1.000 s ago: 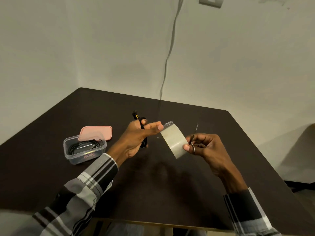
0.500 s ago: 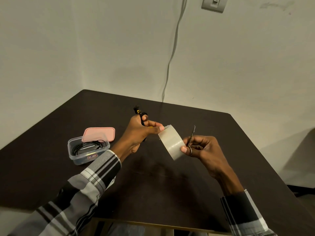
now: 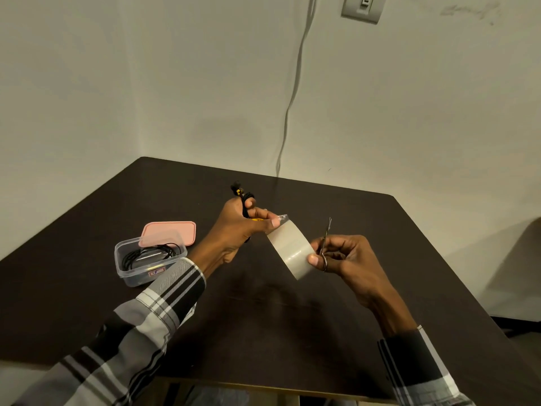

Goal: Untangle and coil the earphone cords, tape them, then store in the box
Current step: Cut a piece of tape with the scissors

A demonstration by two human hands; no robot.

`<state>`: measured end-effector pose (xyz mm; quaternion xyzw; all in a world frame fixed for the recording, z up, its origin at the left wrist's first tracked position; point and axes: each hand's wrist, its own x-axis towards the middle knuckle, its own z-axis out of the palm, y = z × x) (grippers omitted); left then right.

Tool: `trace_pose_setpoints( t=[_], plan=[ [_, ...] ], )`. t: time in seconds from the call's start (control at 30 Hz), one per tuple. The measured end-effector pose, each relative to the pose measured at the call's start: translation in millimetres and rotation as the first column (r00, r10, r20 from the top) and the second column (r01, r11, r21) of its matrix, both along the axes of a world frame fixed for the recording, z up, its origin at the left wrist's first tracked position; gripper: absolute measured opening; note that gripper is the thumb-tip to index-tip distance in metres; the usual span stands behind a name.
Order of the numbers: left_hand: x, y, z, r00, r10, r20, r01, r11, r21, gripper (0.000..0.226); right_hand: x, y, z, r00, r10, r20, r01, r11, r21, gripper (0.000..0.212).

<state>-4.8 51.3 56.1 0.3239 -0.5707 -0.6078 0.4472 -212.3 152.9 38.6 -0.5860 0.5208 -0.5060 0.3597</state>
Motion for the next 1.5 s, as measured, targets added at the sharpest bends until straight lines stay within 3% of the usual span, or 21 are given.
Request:
trace_pose_setpoints(
  t=[0.27,0.5,0.9,1.1,1.27,1.37,1.5],
  plan=[
    [2,-6,-5,0.994,0.066,0.088,-0.062,0.997,-0.046,0.044,-2,1,1,1.0,0.017,-0.022,-0.016,1.0,0.025,0.009],
    [4,-8,-10,0.995,0.029,0.101,-0.022,0.997,-0.072,0.048,-2,3,1,0.999,0.023,-0.04,-0.022,0.999,0.038,0.009],
    [-6,-6,-8,0.983,0.144,0.111,-0.137,0.988,-0.066,0.047,3,1,3,0.987,-0.087,-0.131,0.098,0.992,0.081,0.005],
    [-12,-4,9,0.983,0.145,0.117,-0.119,0.971,-0.208,0.047,7,-1,5,0.966,-0.218,-0.136,0.234,0.965,0.117,0.005],
    [-16,-2,36,0.982,0.161,0.103,-0.116,0.929,-0.352,0.047,11,-10,-4,0.895,-0.347,-0.28,0.397,0.906,0.147,0.021],
    [-19,2,50,0.963,0.156,0.218,-0.038,0.885,-0.463,0.037,15,-8,-10,0.927,-0.306,-0.218,0.351,0.911,0.215,0.031],
    [-21,0,54,0.942,0.149,0.3,0.007,0.887,-0.462,0.037,14,-1,-2,0.95,-0.251,-0.186,0.294,0.919,0.261,0.031]
  ],
)
